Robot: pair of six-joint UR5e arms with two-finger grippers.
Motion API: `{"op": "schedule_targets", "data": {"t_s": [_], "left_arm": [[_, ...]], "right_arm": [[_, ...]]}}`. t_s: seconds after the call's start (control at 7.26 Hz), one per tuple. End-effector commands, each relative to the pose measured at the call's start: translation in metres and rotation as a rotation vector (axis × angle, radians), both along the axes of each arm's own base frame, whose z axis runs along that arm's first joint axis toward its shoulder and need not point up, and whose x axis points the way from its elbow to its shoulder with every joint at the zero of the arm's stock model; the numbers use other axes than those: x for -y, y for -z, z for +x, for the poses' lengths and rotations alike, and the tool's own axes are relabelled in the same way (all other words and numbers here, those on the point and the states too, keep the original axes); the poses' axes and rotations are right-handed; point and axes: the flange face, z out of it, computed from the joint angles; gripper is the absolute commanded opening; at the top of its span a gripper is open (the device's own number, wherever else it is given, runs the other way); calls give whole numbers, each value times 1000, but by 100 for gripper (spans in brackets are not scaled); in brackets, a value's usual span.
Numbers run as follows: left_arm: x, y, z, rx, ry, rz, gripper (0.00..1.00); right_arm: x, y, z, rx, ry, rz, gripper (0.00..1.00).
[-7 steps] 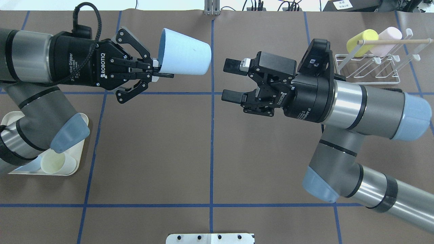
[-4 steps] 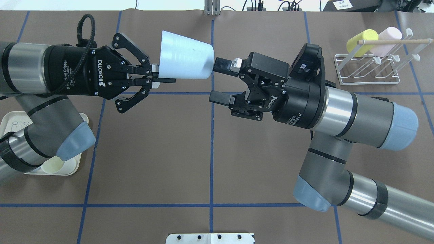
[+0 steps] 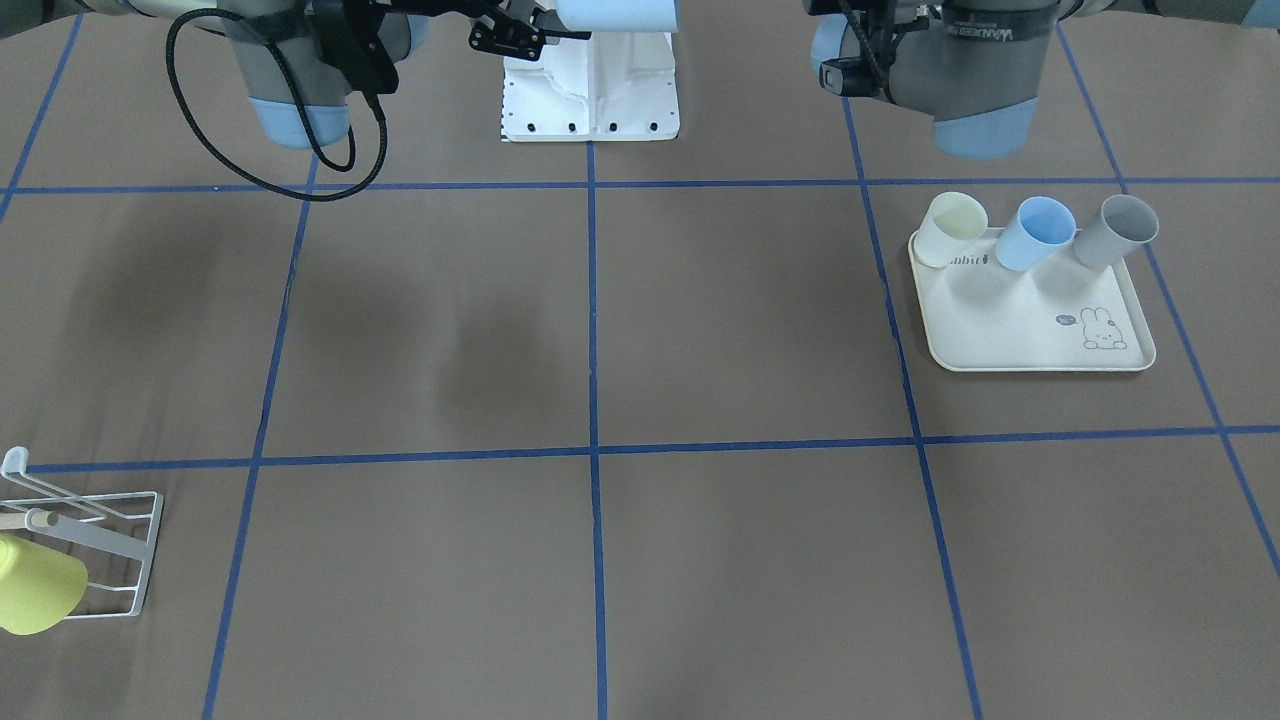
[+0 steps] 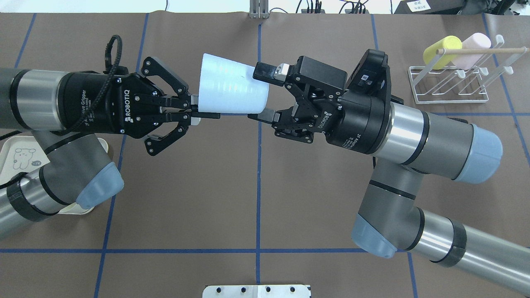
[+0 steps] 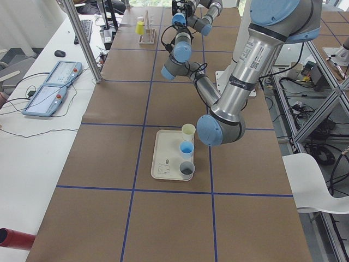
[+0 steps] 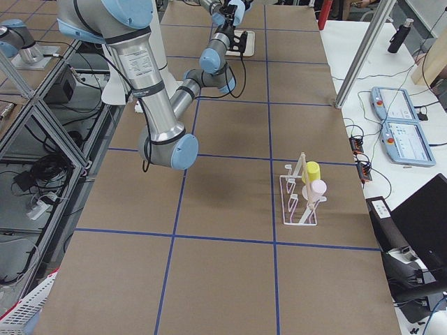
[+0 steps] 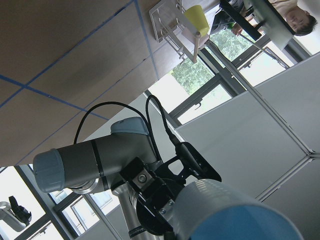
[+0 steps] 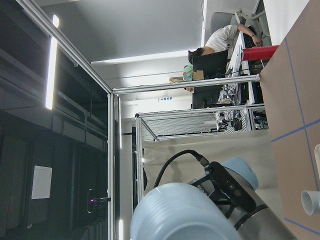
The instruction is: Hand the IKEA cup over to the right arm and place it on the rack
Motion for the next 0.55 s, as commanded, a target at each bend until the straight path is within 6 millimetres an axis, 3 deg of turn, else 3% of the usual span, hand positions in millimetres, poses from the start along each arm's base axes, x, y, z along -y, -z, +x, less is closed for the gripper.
{"op": "schedule_targets", "data": {"t_s": [0.0, 0.28, 0.41], "left_arm": [[-3, 0, 1, -11, -6, 9, 0], [-3, 0, 1, -11, -4, 12, 6], [-3, -1, 1, -11, -3, 13, 20]], "right_arm": [[-1, 1, -2, 5, 3, -1, 91], [-2, 1, -2, 5, 4, 0, 55], [-2, 2, -2, 6, 3, -1, 44]]}}
